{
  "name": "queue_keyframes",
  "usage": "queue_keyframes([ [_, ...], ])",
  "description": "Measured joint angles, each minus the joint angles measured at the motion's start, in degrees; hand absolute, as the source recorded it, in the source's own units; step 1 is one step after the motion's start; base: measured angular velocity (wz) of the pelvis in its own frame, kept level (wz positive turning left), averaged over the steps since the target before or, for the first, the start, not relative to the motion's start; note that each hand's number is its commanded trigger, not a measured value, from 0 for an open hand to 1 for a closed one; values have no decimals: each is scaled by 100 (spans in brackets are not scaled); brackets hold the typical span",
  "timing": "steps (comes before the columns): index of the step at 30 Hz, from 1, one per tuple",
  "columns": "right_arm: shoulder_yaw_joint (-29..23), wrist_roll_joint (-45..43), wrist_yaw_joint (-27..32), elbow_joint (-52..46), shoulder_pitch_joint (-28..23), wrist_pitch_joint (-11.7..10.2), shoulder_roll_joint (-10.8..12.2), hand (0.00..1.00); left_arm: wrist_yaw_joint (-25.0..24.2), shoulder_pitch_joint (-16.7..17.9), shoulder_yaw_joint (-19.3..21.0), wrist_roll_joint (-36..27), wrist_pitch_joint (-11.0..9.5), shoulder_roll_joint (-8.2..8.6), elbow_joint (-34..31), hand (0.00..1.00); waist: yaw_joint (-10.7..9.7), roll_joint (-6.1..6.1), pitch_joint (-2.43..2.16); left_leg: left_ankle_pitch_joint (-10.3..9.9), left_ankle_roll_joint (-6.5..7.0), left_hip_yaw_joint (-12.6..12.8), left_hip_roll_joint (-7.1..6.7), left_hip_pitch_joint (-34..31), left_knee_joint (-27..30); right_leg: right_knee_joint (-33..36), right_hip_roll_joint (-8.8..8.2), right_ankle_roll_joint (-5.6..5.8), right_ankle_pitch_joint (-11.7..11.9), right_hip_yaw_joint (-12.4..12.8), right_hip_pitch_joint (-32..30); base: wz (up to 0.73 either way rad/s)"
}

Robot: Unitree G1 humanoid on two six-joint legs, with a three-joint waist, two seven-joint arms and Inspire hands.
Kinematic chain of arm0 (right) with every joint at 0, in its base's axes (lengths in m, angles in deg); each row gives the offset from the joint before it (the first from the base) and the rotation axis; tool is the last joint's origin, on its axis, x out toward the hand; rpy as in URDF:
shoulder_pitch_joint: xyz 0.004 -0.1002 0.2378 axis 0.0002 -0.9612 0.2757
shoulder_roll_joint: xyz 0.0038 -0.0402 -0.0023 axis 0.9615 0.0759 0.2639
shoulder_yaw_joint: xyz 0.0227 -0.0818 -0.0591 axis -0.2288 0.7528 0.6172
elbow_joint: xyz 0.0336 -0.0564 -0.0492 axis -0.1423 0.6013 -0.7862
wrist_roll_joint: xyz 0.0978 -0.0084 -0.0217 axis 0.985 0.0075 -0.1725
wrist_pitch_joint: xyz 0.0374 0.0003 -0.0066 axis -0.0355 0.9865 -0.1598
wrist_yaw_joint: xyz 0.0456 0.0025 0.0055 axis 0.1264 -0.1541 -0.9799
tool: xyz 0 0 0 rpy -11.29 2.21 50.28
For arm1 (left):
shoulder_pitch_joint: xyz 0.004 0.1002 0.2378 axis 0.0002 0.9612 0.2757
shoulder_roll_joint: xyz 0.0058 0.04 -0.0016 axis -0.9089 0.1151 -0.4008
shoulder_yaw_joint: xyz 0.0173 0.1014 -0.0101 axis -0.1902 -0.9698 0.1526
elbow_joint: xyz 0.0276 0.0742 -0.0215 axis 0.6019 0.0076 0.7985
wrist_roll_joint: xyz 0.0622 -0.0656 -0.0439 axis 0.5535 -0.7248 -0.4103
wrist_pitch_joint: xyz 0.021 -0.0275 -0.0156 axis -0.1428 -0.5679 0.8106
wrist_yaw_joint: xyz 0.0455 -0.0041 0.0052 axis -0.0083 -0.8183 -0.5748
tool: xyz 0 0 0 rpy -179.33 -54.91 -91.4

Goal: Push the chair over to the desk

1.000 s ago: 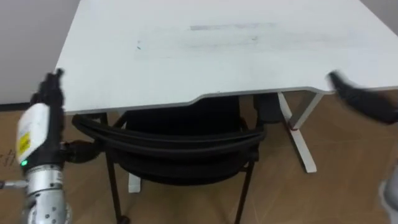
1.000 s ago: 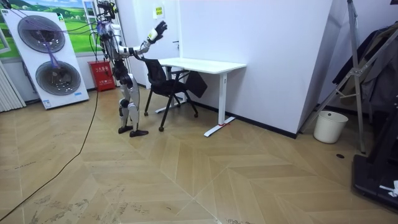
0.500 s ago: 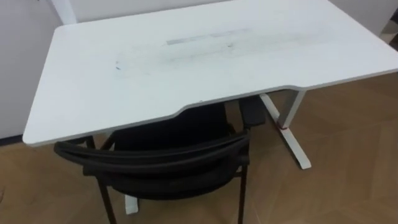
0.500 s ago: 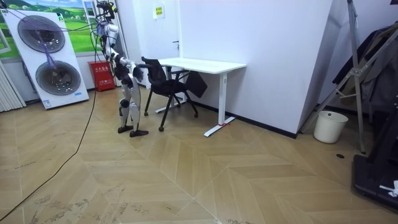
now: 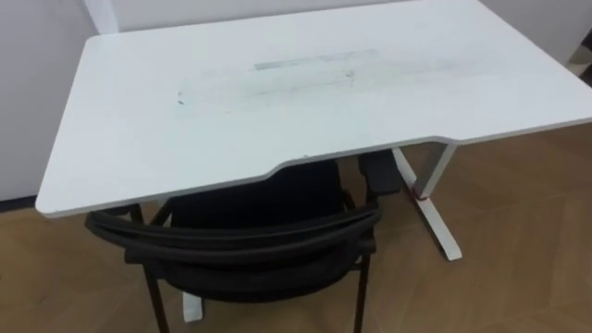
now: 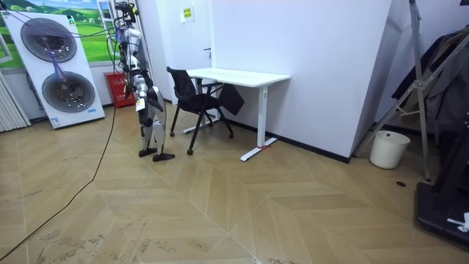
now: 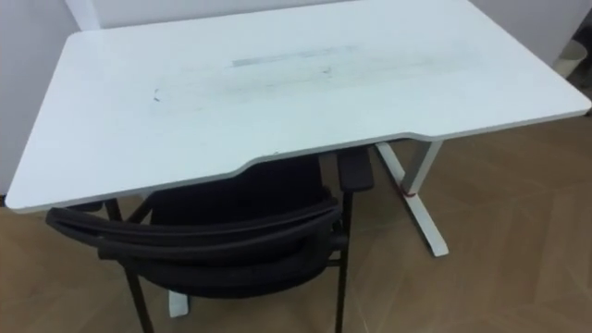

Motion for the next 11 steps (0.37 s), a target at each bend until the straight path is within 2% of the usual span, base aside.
queue_keyframes([
  [4,320,56,-483,76,369,143,14,0,-581,-375,-299,175,212,1,68,0,-8,18,10,0,1,18,-6,33,-3,-15,17,3,7,32,20,-3],
  [9,679,55,-807,43,707,230,59,0,-946,-673,-642,277,462,3,20,0,-11,62,25,-3,-4,14,-8,-9,-7,-36,23,-5,-7,30,-46,0],
  [11,868,62,-924,32,783,266,75,0,-1001,-795,-779,290,500,1,18,0,-22,68,29,-5,-6,-8,-3,-41,-11,-73,29,-6,-6,8,-54,4],
])
